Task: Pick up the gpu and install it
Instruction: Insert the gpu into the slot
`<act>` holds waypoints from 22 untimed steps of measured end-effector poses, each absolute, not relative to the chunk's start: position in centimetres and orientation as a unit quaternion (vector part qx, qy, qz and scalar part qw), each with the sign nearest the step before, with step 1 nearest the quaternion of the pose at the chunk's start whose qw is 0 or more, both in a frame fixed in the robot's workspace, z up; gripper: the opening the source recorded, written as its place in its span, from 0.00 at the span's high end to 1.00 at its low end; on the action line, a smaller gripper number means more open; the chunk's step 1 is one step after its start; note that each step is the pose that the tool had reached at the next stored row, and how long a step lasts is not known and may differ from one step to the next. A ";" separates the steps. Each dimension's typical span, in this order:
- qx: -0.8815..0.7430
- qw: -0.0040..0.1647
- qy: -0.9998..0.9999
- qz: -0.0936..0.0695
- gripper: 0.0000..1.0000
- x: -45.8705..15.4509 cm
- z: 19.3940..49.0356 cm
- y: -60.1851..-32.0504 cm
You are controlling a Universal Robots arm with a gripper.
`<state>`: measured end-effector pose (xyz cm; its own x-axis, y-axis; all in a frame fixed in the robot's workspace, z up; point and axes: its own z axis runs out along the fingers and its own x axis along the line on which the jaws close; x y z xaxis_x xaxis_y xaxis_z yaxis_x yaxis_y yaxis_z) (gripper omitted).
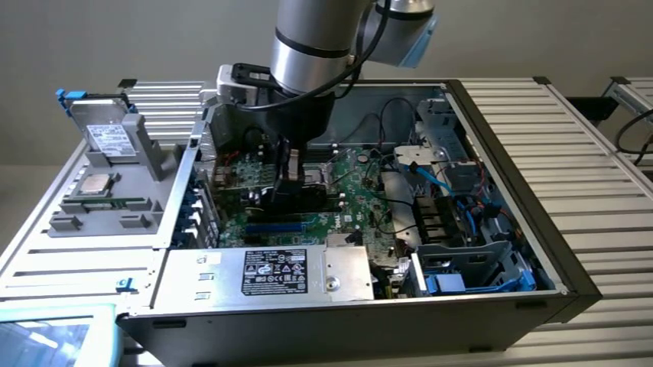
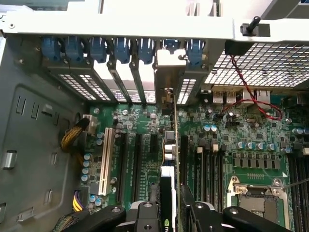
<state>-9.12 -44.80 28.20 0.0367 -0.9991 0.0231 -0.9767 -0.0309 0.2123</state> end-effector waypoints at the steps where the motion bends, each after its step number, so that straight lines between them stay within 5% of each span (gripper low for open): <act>1: 0.715 0.085 -0.691 -0.066 0.72 -9.2 28.0 -44.8; 22: 0.714 0.085 -0.692 -0.068 0.72 -9.5 27.0 -44.8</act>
